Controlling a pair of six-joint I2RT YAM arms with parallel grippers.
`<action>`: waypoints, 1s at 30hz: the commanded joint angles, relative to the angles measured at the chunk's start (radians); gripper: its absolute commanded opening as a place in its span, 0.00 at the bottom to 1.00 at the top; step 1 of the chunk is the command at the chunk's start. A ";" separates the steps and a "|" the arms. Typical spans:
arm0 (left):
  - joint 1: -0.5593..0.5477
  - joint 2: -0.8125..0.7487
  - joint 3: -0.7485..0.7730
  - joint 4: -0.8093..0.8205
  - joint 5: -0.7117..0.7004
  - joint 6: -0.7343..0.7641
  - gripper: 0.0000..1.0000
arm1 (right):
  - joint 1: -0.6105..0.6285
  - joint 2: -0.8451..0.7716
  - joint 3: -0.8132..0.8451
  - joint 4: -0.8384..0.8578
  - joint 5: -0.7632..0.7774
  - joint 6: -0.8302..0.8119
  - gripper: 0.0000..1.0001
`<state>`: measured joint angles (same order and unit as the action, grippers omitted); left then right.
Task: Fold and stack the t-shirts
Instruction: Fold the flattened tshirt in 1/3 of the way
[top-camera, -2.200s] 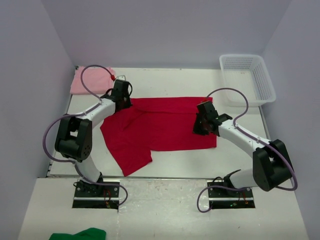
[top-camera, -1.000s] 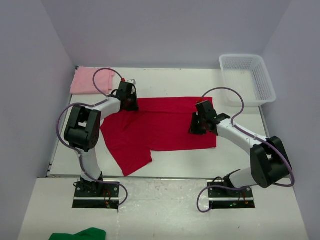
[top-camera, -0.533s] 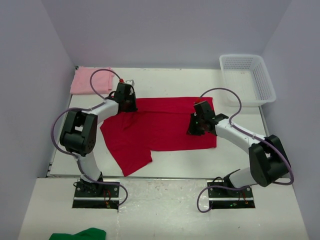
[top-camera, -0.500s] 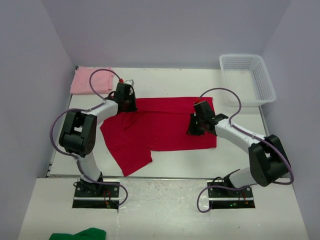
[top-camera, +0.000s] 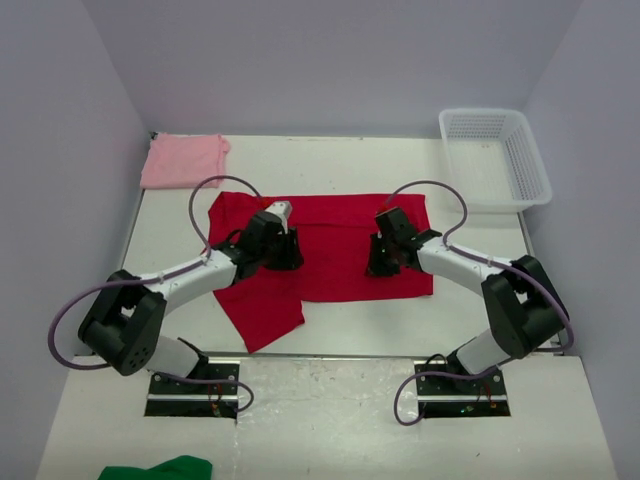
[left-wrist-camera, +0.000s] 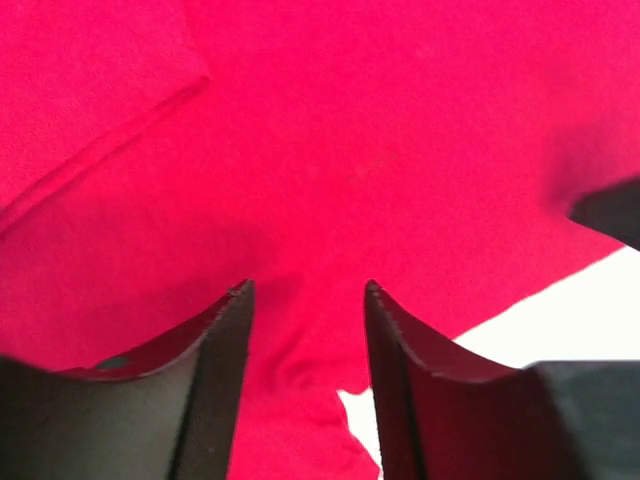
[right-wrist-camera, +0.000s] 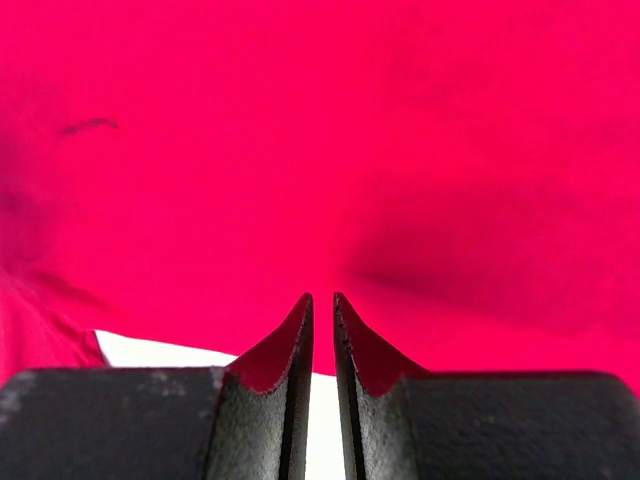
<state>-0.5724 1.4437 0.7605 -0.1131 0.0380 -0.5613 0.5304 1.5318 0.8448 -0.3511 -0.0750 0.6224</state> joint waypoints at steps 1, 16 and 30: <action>-0.035 -0.103 -0.024 0.059 -0.105 -0.037 0.48 | 0.013 0.014 0.036 0.028 -0.005 0.014 0.14; 0.005 0.282 0.382 -0.071 -0.145 0.041 0.00 | 0.011 -0.143 0.016 -0.129 0.218 0.020 0.00; 0.014 0.331 0.234 0.040 0.007 0.040 0.00 | -0.021 -0.162 0.063 -0.252 0.434 0.039 0.00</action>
<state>-0.5621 1.8091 1.0306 -0.1093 0.0051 -0.5301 0.5224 1.3682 0.8639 -0.5606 0.2607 0.6388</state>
